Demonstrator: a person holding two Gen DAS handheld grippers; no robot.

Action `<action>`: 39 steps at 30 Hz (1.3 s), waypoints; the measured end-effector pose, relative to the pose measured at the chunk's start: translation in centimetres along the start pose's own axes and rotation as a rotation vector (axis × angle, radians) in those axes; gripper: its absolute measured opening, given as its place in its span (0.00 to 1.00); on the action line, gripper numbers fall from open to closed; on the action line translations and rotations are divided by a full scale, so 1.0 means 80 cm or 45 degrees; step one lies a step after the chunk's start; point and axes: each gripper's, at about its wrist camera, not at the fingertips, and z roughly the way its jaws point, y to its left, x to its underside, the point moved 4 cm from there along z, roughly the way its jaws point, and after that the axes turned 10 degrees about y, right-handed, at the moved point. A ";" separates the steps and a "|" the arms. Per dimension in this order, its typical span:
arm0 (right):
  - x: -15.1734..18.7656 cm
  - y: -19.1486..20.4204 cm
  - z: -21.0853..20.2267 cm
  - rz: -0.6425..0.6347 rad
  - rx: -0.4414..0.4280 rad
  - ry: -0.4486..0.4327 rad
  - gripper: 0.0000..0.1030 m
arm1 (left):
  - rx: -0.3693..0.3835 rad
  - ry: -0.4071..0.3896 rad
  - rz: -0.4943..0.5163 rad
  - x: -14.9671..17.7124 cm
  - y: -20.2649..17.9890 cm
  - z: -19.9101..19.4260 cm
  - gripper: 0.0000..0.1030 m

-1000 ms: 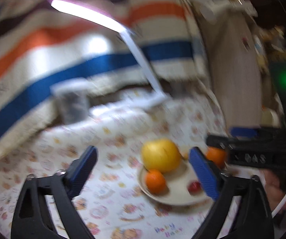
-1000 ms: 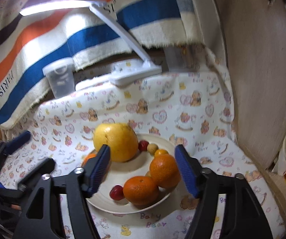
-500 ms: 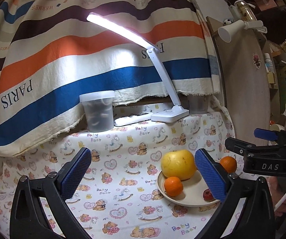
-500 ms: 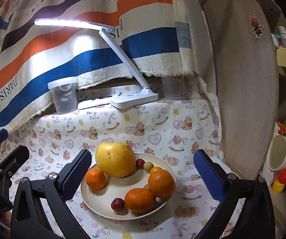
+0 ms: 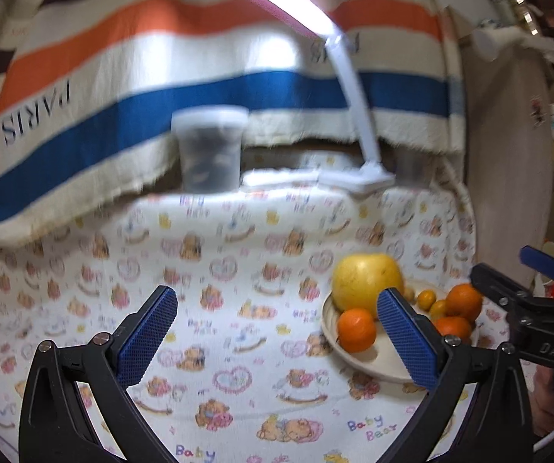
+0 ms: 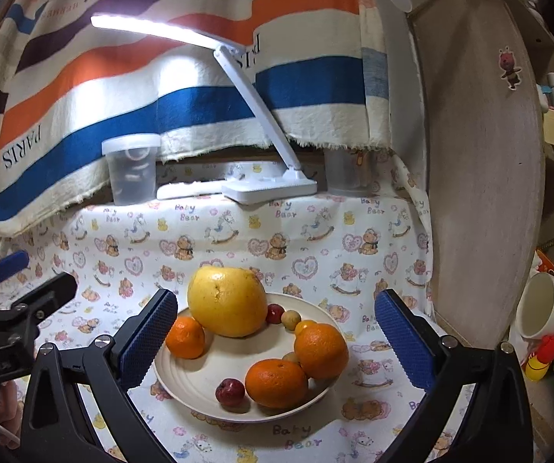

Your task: Organize fruits

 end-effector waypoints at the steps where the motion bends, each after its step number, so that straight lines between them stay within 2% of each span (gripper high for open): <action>1: 0.000 -0.001 0.004 0.004 0.032 0.020 1.00 | 0.006 0.025 -0.003 0.001 0.001 0.005 1.00; 5: 0.001 -0.002 0.004 0.009 0.057 0.022 1.00 | 0.042 0.056 -0.013 0.004 0.002 0.010 1.00; 15: 0.000 0.000 0.011 -0.009 0.008 0.051 1.00 | -0.002 0.001 0.011 0.003 -0.002 -0.002 1.00; 39: 0.000 0.005 0.008 -0.043 -0.004 0.024 1.00 | -0.012 0.023 0.001 0.003 0.002 0.002 1.00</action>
